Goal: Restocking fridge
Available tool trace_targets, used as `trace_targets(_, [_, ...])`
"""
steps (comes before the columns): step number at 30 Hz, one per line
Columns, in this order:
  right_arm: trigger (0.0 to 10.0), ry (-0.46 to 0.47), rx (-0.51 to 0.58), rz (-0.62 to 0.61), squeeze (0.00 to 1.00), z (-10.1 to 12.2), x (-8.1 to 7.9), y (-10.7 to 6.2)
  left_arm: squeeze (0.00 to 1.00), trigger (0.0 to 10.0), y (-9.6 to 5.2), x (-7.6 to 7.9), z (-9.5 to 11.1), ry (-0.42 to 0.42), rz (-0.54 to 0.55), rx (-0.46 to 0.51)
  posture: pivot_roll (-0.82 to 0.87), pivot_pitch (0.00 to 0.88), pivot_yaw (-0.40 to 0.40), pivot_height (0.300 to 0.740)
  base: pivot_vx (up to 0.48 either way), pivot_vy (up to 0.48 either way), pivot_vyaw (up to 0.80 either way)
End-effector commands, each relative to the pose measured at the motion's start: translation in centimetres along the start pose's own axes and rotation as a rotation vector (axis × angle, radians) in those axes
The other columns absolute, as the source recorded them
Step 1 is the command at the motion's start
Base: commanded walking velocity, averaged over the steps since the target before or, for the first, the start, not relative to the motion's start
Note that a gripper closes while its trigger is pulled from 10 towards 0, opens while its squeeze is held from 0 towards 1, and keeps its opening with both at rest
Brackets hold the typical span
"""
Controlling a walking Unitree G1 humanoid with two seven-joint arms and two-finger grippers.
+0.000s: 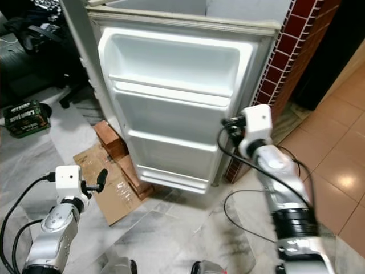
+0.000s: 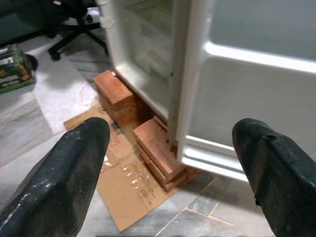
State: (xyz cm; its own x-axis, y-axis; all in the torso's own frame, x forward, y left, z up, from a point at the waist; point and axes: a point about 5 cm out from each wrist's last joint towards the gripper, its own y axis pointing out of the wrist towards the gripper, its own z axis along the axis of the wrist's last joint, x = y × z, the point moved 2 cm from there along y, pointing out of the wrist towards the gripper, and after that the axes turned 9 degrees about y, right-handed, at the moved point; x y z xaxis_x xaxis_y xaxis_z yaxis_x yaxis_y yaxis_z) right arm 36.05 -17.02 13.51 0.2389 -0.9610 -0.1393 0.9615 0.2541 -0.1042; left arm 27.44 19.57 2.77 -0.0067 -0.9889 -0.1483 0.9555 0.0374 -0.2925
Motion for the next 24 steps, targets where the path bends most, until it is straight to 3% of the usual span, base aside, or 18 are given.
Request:
trace_targets(1, [10.0, -0.019, -0.034, 0.044, 1.0, -1.2, -1.5, 1.0, 0.0, 10.0, 0.0, -0.3, -0.1, 0.014, 0.012, -0.003, 0.08, 0.037, 0.028, 0.74, 0.0, 0.0, 0.0])
trace_targets(6, [10.0, -0.034, -0.02, -0.035, 1.0, -1.5, -1.5, 1.7, 0.0, 10.0, -0.2, -0.4, -0.2, 0.014, 0.015, -0.003, 0.09, 0.037, 0.027, 0.74, 0.0, 0.0, 0.0])
trace_targets(14, [10.0, 0.087, 0.057, -0.061, 1.0, -0.4, -2.6, 2.7, 0.0, 10.0, -0.2, -0.4, -0.1, 0.015, 0.018, 0.0, 0.09, 0.042, 0.028, 0.74, 0.0, 0.0, 0.0])
trace_targets(18, [10.0, 0.169, 0.072, 0.114, 1.0, 0.0, -4.9, 2.6, 0.0, 10.0, -0.2, -0.3, -0.2, 0.017, 0.012, -0.004, 0.09, 0.046, 0.033, 0.74, 0.0, 0.0, 0.0])
trace_targets(20, [10.0, 0.29, 0.062, 0.343, 1.0, 0.5, -7.4, 1.4, 0.0, 10.0, -0.3, -0.3, -0.3, 0.017, 0.011, -0.005, 0.08, 0.042, 0.035, 0.74, 0.0, 0.0, 0.0])
trace_targets(23, [10.0, 0.381, 0.038, 0.667, 1.0, 1.3, -9.8, -2.3, 0.0, 10.0, -0.2, -0.3, -0.3, 0.019, 0.005, -0.006, 0.07, 0.041, 0.039, 0.74, 0.0, 0.0, 0.0])
trace_targets(24, [10.0, 0.43, 0.032, 0.8, 1.0, 1.9, -10.2, -4.6, 0.0, 10.0, 0.0, -0.2, -0.2, 0.02, 0.002, -0.007, 0.07, 0.039, 0.04, 0.74, 0.0, 0.0, 0.0])
